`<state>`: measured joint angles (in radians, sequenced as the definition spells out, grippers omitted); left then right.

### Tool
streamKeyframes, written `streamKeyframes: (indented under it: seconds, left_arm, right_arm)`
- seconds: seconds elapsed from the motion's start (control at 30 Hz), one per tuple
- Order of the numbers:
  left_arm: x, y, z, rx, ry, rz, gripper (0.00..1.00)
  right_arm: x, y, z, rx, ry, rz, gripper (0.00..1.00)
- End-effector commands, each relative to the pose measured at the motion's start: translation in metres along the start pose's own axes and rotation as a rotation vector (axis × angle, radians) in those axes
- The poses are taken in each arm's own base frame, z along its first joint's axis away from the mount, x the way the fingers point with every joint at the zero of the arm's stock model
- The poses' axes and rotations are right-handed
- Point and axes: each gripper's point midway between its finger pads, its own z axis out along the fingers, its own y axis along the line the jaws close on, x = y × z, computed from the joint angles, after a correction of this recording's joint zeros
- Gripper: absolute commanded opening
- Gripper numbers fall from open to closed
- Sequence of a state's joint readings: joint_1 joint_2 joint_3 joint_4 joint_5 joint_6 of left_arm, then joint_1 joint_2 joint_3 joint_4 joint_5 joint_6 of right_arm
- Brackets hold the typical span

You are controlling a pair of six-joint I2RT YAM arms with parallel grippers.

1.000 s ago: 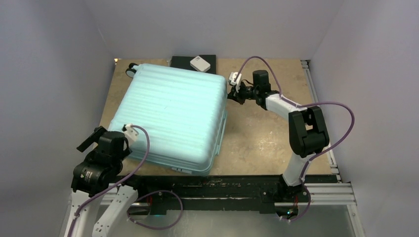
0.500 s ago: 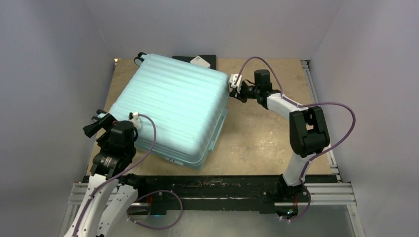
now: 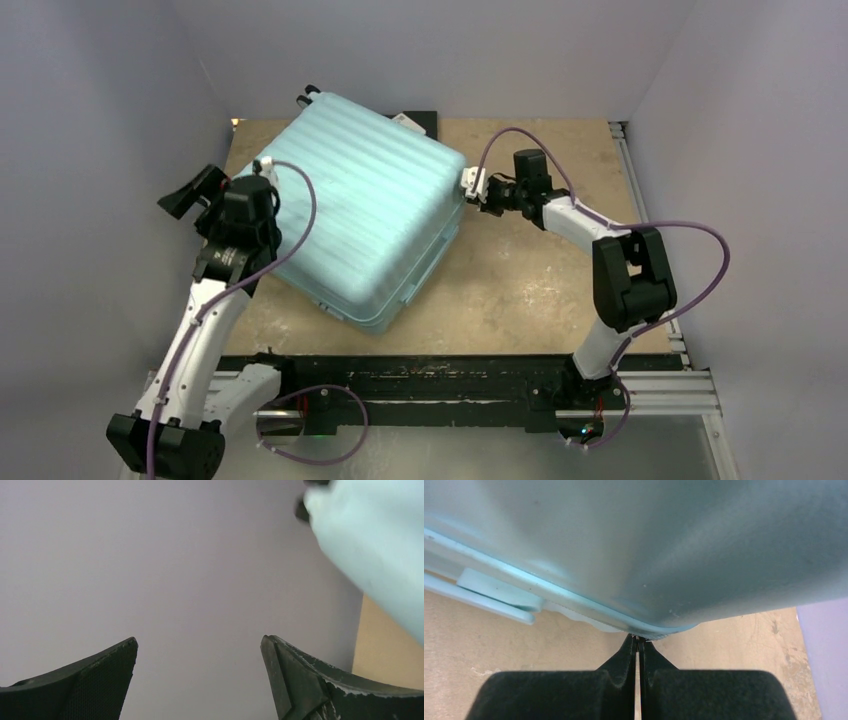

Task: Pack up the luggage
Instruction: Zip the luggage at the center of the board.

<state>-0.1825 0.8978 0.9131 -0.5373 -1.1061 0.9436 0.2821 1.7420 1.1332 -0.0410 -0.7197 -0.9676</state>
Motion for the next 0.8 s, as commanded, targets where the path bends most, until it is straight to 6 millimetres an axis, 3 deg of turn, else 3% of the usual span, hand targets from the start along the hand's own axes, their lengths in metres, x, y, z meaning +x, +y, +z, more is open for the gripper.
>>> streamKeyframes:
  seconds: [0.0, 0.13, 0.37, 0.5, 0.67, 0.77]
  left_arm:
    - [-0.042, 0.1, -0.019, -0.092, -0.195, -0.515, 0.95]
    - [-0.073, 0.112, -0.037, 0.112, -0.357, -0.576, 0.95]
    - [-0.141, 0.06, -0.076, 0.557, -0.642, -0.513, 0.99]
    - [-0.171, 0.048, -0.094, 0.675, -0.778, -0.502, 0.99]
    - [-0.214, 0.048, -0.114, 0.779, -0.903, -0.537, 0.99]
    - [-0.25, 0.033, -0.135, 0.823, -0.941, -0.514, 0.99]
  right_arm:
    - [-0.075, 0.101, 0.027, -0.301, -0.208, -0.06, 0.0]
    - [-0.101, 0.132, 0.027, -0.366, -0.265, -0.078, 0.0]
    - [-0.127, 0.174, 0.03, -0.486, -0.315, -0.08, 0.0]
    - [-0.132, 0.197, 0.033, -0.549, -0.323, -0.079, 0.0]
    - [-0.133, 0.205, 0.029, -0.586, -0.327, -0.057, 0.0]
    - [-0.132, 0.205, 0.028, -0.592, -0.313, -0.031, 0.0]
